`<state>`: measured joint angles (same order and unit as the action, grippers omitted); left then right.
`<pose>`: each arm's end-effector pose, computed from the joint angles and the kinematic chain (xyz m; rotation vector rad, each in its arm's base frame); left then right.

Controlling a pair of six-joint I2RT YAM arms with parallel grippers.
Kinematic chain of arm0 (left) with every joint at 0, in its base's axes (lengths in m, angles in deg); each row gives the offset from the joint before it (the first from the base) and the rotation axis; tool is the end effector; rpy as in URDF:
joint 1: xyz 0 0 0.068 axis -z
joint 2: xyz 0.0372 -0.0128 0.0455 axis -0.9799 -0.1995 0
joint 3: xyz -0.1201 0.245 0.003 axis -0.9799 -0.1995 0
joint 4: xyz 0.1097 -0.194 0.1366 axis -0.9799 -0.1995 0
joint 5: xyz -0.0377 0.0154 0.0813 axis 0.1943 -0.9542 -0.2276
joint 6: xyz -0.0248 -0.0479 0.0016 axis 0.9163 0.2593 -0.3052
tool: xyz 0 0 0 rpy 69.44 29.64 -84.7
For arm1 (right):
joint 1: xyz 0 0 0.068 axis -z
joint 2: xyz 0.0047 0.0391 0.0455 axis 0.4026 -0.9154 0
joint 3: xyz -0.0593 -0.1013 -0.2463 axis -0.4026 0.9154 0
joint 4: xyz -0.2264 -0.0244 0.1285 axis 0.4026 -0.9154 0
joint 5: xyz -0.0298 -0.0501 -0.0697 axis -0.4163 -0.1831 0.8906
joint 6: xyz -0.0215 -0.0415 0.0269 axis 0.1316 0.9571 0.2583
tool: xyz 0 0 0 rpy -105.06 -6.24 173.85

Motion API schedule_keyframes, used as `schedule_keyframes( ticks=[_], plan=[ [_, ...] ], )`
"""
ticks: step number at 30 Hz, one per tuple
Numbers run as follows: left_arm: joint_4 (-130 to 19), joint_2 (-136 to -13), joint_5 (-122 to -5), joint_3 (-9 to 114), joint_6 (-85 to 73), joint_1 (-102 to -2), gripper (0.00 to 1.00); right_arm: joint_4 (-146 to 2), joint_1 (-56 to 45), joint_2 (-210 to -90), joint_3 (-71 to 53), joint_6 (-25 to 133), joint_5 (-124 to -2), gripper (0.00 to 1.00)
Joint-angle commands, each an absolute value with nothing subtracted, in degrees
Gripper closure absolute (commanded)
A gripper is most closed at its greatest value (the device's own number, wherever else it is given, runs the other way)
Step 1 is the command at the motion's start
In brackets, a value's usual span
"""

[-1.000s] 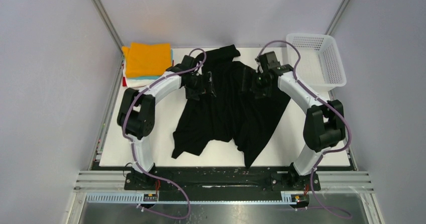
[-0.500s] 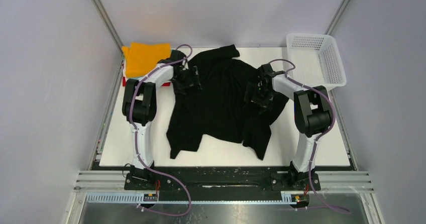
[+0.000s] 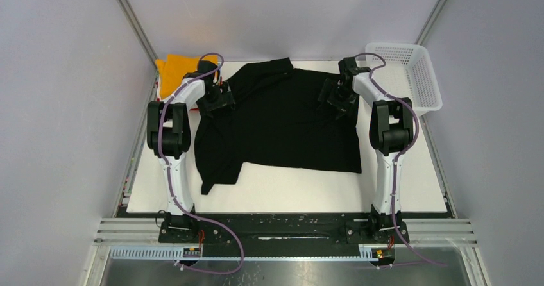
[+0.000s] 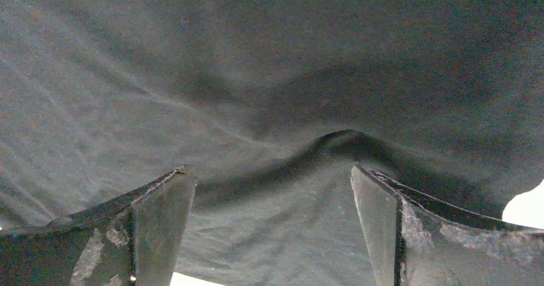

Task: Fold and stack the t-shirts
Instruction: Flatten out the tshirt

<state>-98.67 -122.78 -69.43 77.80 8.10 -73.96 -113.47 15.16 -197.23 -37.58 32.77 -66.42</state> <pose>0.4536 -0.0374 0.1799 -0.4913 2.7099 -0.2001 0.4698 0.0777 0.1760 0.4110 2.7419 0.4382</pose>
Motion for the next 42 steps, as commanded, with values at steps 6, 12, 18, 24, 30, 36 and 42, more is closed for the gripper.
schedule_keyframes(
  ticks=[6,12,18,24,30,36,42],
  plan=[
    [-100.9,-111.3,-76.9,75.1,11.5,-75.2,0.01,-120.0,14.5,-187.7,-36.9,37.7,-54.1,0.01],
    [-94.5,-105.5,-66.8,66.5,10.2,-70.8,0.01,-117.4,7.4,-180.7,-25.9,39.4,-57.5,0.01],
    [-92.1,-107.3,-61.6,61.2,11.0,-66.1,0.01,-115.2,-1.5,-182.3,-20.4,36.8,-64.3,0.0],
    [-90.2,-106.3,-60.2,53.3,13.2,-63.2,0.01,-114.2,-2.2,-180.2,-11.3,35.0,-62.3,0.01],
    [-89.2,-103.3,-56.1,44.4,14.0,-58.5,0.01,-116.1,-0.3,-175.2,-1.0,34.3,-57.0,0.0],
    [-92.8,-95.9,-51.6,32.8,13.5,-53.6,0.01,-116.1,2.9,-167.1,9.7,34.4,-61.6,0.02],
    [-92.7,-89.2,-52.3,36.9,14.9,-51.8,0.01,-116.7,2.9,-159.3,7.2,37.2,-59.4,0.02]
  ],
)
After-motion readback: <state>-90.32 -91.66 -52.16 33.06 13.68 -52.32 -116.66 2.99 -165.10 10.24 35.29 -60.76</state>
